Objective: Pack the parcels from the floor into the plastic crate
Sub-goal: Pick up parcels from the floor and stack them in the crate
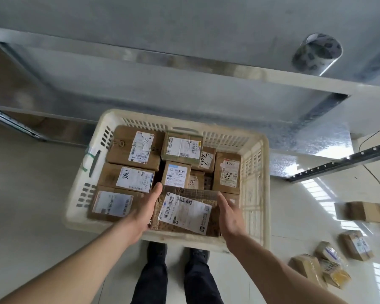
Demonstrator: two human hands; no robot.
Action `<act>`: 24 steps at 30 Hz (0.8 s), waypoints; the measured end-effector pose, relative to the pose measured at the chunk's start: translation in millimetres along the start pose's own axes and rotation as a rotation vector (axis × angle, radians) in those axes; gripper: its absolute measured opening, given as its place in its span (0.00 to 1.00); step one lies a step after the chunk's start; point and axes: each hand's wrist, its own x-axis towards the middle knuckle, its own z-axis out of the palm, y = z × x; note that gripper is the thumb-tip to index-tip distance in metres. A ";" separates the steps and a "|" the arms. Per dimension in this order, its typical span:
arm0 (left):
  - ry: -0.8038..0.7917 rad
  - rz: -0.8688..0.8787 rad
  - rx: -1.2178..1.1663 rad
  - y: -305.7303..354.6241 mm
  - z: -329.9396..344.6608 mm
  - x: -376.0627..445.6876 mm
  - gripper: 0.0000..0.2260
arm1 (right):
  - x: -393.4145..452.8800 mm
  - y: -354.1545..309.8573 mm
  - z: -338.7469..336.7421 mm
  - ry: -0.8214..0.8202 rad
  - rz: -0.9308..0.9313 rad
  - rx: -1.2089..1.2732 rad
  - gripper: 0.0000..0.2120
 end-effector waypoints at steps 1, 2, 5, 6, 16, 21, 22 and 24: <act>-0.014 0.004 -0.004 -6.9 -2.3 8.3 0.35 | 3.7 7.2 4.8 0.003 0.025 -0.001 0.37; -0.017 -0.004 -0.004 -15.5 -5.4 17.7 0.38 | 7.2 13.9 9.1 0.006 0.056 -0.007 0.39; -0.038 -0.013 -0.005 -32.5 -12.8 36.3 0.40 | 11.8 24.3 20.8 -0.003 0.086 -0.025 0.38; -0.028 -0.025 -0.008 -35.1 -15.2 39.5 0.39 | 12.5 26.8 24.3 -0.014 0.084 -0.021 0.37; -0.055 -0.065 0.128 -35.8 -39.7 64.5 0.44 | 30.2 37.2 62.8 -0.100 0.119 -0.030 0.33; -0.076 -0.100 0.204 -43.1 -45.0 78.2 0.48 | 40.2 44.2 74.7 -0.067 0.116 -0.113 0.39; -0.082 -0.100 0.234 -42.1 -44.3 77.2 0.48 | 40.6 43.3 74.3 -0.062 0.113 -0.128 0.38; -0.081 -0.071 0.312 -42.5 -46.2 79.5 0.51 | 39.9 39.2 72.7 -0.058 0.124 -0.147 0.34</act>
